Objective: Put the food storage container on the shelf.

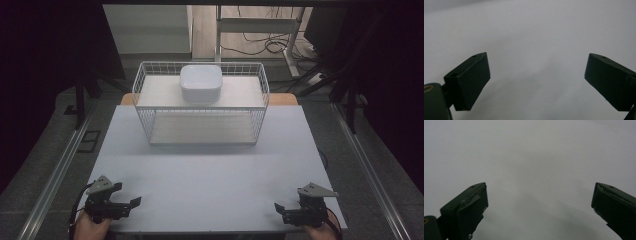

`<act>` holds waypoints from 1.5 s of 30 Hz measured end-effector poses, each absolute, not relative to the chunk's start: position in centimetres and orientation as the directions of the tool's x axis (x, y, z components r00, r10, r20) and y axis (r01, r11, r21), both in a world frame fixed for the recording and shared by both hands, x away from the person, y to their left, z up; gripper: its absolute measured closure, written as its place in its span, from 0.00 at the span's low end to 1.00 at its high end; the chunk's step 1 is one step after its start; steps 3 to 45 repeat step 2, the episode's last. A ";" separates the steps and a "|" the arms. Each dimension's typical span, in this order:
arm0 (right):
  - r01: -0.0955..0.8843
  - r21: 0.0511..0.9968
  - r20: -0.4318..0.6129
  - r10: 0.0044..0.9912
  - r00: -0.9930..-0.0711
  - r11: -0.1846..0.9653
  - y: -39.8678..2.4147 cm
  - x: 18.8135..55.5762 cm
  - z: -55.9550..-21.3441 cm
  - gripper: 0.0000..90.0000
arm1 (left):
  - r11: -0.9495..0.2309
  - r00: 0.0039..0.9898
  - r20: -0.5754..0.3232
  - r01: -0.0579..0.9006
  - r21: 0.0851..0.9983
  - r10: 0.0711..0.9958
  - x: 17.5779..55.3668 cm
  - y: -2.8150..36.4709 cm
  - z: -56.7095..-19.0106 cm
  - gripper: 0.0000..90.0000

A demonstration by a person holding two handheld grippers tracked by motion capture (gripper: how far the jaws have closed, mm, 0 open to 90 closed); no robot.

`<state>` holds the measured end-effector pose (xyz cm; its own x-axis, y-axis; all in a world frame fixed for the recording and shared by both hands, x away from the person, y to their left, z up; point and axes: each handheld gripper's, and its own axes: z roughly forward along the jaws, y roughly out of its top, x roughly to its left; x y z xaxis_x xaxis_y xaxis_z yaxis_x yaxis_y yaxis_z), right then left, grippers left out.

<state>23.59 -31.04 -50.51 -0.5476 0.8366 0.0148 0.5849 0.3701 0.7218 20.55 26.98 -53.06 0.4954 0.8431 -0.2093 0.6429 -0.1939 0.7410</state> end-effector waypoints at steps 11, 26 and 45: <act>0.584 0.721 0.014 0.835 -0.551 0.374 -31.0 23.6 -50.6 0.01 | -0.204 0.497 -0.202 0.647 0.735 0.844 20.6 26.9 -53.1 0.07; 0.584 0.721 0.014 0.835 -0.551 0.374 -31.0 23.6 -50.6 0.01 | -0.204 0.497 -0.202 0.647 0.735 0.844 20.6 26.9 -53.1 0.07; 0.584 0.721 0.014 0.835 -0.551 0.374 -31.0 23.6 -50.6 0.01 | -0.204 0.497 -0.202 0.647 0.735 0.844 20.6 26.9 -53.1 0.07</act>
